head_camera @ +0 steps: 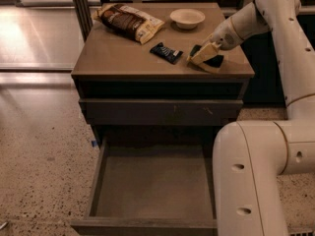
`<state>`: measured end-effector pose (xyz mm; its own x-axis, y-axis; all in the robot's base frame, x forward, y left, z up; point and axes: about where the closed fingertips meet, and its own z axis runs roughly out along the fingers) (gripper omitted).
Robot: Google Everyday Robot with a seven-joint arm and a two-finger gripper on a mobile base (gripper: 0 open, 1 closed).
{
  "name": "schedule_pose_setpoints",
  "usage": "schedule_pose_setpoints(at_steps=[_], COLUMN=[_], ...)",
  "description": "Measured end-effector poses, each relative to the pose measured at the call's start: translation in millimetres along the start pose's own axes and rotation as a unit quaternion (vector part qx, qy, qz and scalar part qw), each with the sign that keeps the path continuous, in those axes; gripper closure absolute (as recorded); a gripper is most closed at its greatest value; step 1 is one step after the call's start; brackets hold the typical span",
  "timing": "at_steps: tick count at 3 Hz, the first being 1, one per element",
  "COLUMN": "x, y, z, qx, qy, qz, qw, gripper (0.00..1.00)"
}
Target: Pick sponge from middle drawer and place on counter
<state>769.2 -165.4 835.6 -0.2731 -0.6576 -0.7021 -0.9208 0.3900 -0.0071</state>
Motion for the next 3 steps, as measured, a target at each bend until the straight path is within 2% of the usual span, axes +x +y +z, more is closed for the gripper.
schedule_pose_setpoints(at_steps=[1, 2, 3], x=[0.0, 0.0, 0.0], y=[0.0, 0.0, 0.0], z=[0.0, 0.0, 0.1], qx=[0.000, 0.000, 0.000], qy=[0.000, 0.000, 0.000], qz=[0.000, 0.000, 0.000], qw=[1.0000, 1.0000, 1.0000], gripper=[0.11, 0.00, 0.00])
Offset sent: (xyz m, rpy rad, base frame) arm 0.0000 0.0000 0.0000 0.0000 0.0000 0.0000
